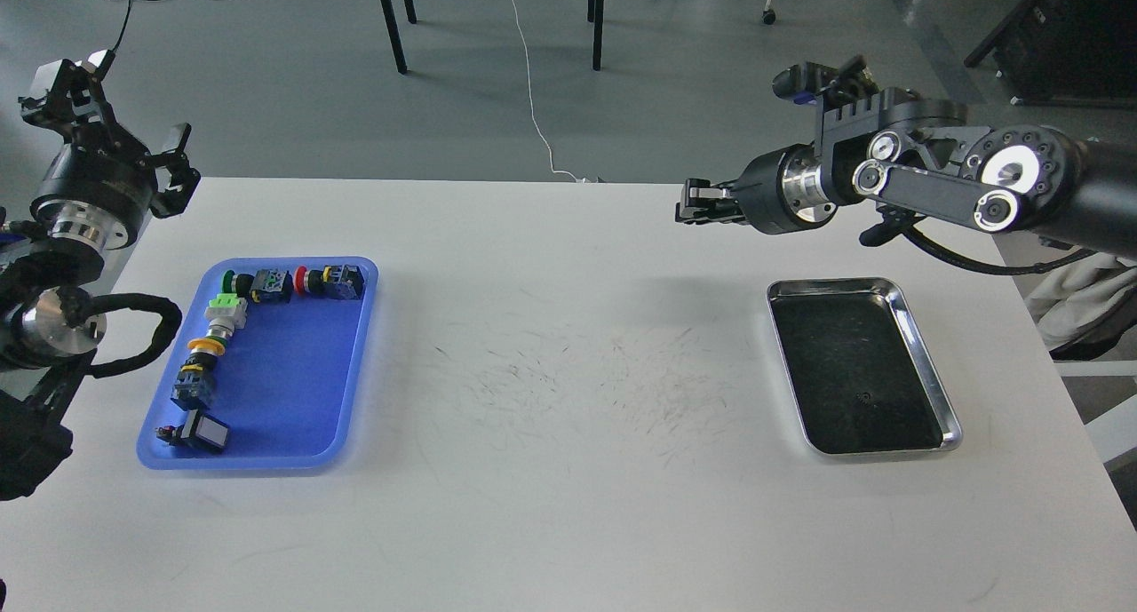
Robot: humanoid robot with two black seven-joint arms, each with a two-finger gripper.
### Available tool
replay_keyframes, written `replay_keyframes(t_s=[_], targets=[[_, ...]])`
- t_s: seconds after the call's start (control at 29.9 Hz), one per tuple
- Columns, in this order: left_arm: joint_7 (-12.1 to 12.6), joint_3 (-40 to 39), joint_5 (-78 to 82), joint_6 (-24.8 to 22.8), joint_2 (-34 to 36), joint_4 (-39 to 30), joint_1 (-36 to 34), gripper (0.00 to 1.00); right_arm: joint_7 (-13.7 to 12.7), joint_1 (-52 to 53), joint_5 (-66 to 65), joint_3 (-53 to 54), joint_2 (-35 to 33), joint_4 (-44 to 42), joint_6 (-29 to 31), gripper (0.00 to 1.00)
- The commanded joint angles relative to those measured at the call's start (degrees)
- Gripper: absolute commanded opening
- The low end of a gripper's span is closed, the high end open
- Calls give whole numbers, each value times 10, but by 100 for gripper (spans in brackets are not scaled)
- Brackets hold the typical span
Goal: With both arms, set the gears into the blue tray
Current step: 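Lift the black gear and carry it toward the table center, then open the right gripper to set the black gear on the table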
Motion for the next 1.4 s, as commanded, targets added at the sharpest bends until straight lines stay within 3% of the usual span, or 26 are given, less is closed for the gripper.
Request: replay_keyframes(t_s=[0.0, 0.13, 0.47, 1.37], targets=[[0, 0, 0, 0, 2, 0, 0, 98, 5, 3, 26, 16, 67, -6, -25, 2], [0, 0, 0, 1, 6, 0, 0, 98, 20, -13, 72, 36, 152, -19, -79, 3], [-1, 0, -1, 1, 8, 0, 1, 98, 24, -89, 96, 78, 152, -55, -143, 4], [-1, -1, -1, 1, 4, -4, -6, 98, 22, -229, 62, 81, 152, -18, -142, 6]])
